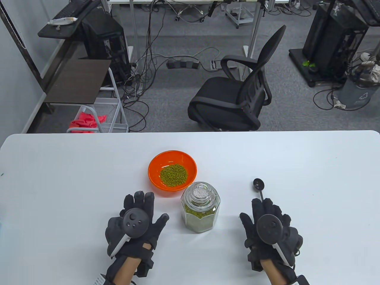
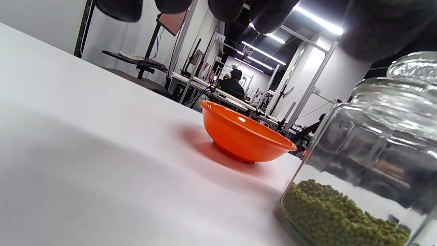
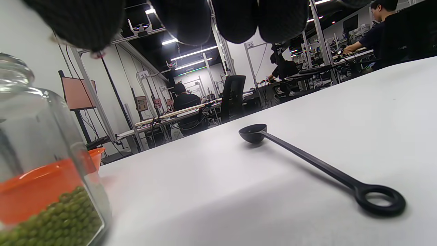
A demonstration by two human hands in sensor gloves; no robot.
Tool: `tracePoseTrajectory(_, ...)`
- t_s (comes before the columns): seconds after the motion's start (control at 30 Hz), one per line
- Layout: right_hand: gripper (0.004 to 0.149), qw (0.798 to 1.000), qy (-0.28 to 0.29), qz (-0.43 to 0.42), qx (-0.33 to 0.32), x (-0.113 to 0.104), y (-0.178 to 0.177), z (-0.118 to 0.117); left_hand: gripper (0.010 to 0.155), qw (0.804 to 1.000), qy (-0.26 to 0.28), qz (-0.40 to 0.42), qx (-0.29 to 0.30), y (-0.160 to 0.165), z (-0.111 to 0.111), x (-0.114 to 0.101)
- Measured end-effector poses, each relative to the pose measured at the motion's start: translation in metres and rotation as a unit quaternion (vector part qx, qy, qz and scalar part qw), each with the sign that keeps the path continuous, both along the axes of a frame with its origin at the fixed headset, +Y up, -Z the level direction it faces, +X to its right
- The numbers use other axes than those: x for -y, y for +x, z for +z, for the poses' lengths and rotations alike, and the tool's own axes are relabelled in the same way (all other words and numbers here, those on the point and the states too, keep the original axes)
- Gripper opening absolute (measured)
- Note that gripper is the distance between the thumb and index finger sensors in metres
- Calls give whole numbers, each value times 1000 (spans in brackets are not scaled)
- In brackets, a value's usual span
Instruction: Portion mung beans with measuring scoop (Bowl in hand)
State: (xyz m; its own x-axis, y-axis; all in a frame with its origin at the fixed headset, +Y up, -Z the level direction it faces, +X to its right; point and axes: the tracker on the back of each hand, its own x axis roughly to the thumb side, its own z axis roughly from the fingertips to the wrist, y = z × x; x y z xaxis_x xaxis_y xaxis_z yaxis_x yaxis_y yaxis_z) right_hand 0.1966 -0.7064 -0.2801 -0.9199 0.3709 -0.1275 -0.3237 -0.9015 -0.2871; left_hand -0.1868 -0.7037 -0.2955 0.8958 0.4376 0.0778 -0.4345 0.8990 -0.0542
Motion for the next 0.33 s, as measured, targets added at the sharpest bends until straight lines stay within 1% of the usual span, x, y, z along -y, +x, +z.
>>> tracePoseTrajectory(0.33,67,1000,-5,5,-3,1,-3,0,86,1000,-20,-4,-5,-9,-1,15)
